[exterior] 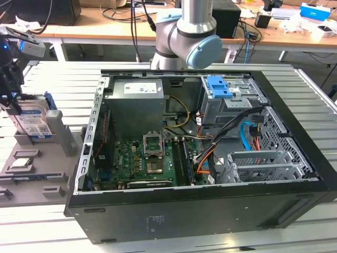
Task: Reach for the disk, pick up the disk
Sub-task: 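Pick up the disk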
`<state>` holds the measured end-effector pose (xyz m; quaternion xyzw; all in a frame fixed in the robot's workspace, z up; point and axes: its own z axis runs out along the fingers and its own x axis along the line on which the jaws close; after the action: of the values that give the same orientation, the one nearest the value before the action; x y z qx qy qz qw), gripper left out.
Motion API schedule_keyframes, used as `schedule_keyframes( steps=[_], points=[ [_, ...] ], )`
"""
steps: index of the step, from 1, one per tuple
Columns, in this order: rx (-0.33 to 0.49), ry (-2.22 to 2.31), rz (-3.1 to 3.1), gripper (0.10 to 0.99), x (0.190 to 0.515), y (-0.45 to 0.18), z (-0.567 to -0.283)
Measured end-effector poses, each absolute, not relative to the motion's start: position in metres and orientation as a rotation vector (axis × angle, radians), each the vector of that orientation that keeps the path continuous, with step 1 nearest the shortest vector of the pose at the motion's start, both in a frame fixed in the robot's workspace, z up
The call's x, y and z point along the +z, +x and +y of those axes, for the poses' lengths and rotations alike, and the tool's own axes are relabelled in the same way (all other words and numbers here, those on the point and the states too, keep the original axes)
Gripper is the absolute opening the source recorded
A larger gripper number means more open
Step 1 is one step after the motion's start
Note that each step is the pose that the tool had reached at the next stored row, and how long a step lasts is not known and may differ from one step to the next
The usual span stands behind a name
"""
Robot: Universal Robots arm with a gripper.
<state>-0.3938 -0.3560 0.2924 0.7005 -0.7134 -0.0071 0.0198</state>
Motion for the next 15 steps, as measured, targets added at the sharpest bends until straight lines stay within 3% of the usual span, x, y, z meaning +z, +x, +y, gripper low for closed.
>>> schedule_keyframes(
  steps=[15],
  points=[
    [-0.022, 2.173, -2.213, 0.365, 0.2922, -0.3938, -0.356]
  ],
)
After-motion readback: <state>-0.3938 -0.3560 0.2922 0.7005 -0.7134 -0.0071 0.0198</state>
